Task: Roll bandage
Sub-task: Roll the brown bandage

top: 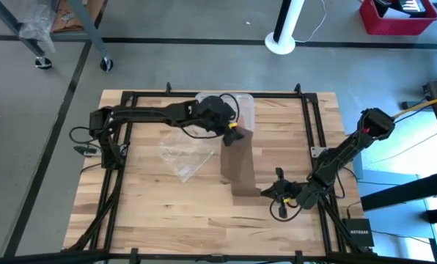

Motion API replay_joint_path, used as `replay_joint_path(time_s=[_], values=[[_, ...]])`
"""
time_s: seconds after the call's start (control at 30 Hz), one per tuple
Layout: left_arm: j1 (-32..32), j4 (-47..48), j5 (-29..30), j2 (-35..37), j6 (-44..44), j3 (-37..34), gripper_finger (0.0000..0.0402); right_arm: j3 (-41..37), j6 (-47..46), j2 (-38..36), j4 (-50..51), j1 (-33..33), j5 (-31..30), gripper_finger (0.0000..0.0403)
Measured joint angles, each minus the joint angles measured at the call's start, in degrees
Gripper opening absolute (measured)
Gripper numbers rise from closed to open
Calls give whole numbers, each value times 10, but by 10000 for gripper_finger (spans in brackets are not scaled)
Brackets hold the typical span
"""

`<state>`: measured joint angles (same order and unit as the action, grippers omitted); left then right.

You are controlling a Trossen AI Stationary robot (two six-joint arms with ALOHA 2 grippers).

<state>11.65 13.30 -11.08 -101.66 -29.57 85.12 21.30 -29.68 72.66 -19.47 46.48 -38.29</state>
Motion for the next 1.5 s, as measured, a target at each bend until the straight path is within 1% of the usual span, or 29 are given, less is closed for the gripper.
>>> replay_joint_path(time_s=[0.1, 0.13, 0.2, 0.27, 0.33, 0.4, 0.5, 0.53, 0.6, 0.67, 0.73, 0.77, 0.87, 0.97, 1.0, 1.1, 1.17, 1.23, 1.27, 1.33, 1.4, 1.5], values=[[6, 2, -110, 2, -13, 6, 245, 0, -3, 6, 0, 0, 3, 0], [6, 12, -134, 3, -10, 9, 245, 0, -3, 8, 1, 0, 5, 0], [6, 19, -152, 3, 15, 10, 243, 0, -2, 8, 2, 0, 10, 0], [3, 9, -150, 8, 53, 11, 243, 0, 1, 8, 2, 0, 9, 0], [-7, 11, -104, 22, 82, 13, 243, 0, 4, 8, 7, 0, 7, 0], [-18, 53, -25, 39, 132, 14, 243, 0, 2, 8, 16, 0, 4, 0], [-37, 121, 113, 50, 194, 14, 243, 0, 0, 8, 21, 0, 4, 0], [-42, 132, 138, 49, 199, 13, 243, 0, 0, 8, 20, 0, 3, 0], [-49, 138, 146, 46, 206, 12, 243, 0, 0, 10, 20, 0, -5, 0], [-55, 126, 132, 38, 200, 14, 243, 0, 0, 11, 21, 0, -13, 0], [-63, 140, 130, 29, 198, 14, 243, 0, 0, 12, 20, 0, -14, 0], [-68, 153, 137, 27, 202, 13, 243, 0, 0, 13, 20, 0, -15, 0], [-84, 199, 185, 30, 214, 13, 243, 0, 0, 15, 20, 0, -23, 0], [-86, 260, 157, 42, 215, 43, 243, 0, 0, 16, 22, 0, -38, 0], [-86, 270, 155, 45, 215, 58, 243, 0, 1, 16, 22, 0, -43, 0], [-96, 274, 156, 63, 218, 87, 240, 0, 0, 16, 26, 0, -52, 0], [-105, 279, 155, 77, 221, 91, 238, 0, 0, 16, 26, 0, -52, 0], [-116, 293, 163, 80, 215, 82, 238, 0, 0, 16, 26, 0, -52, 0], [-122, 300, 176, 79, 210, 73, 238, 0, 0, 16, 27, 0, -52, 0], [-137, 287, 194, 70, 197, 40, 237, 0, 0, 16, 29, 0, -48, 0], [-153, 250, 197, 61, 185, -3, 237, 0, 0, 16, 31, 0, -46, 0], [-182, 158, 195, 43, 167, -62, 237, 0, 0, 16, 31, 0, -41, 0]])
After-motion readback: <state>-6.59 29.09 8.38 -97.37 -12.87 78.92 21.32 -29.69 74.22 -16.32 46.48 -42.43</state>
